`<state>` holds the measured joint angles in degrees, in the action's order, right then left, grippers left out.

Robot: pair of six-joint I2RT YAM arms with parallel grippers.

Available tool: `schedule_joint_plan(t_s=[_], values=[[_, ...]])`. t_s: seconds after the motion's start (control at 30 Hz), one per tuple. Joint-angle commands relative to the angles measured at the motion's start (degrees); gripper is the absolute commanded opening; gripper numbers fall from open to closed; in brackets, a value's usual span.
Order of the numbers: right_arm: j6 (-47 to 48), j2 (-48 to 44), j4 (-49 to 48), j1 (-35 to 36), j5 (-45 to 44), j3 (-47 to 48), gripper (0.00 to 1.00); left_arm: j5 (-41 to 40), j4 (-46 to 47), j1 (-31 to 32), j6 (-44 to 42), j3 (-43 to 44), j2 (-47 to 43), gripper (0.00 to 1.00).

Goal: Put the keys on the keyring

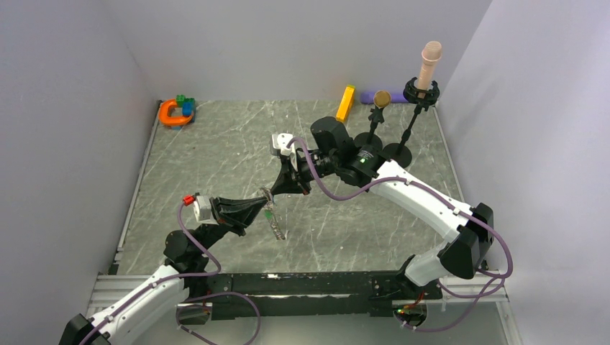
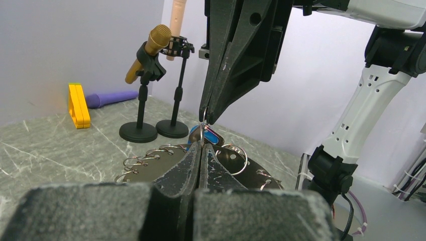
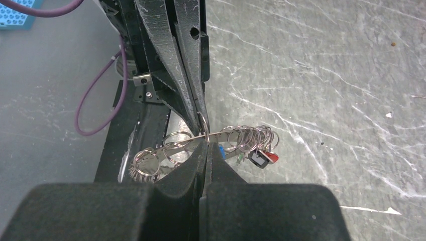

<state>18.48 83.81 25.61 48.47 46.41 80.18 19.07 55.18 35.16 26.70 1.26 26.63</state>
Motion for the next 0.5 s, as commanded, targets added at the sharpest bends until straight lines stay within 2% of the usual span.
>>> schedule_joint_plan(t_s=[0.0,0.47], values=[[0.9,-0.5,-0.3,-0.1,-1.3,0.6,0.00,0.8,5.3,-0.1,0.5,1.8,-0.3,0.00],[0.8,-0.7,-0.4,-0.1,0.3,0.1,0.00,1.8,6.2,-0.1,0.9,2.0,0.4,0.00]])
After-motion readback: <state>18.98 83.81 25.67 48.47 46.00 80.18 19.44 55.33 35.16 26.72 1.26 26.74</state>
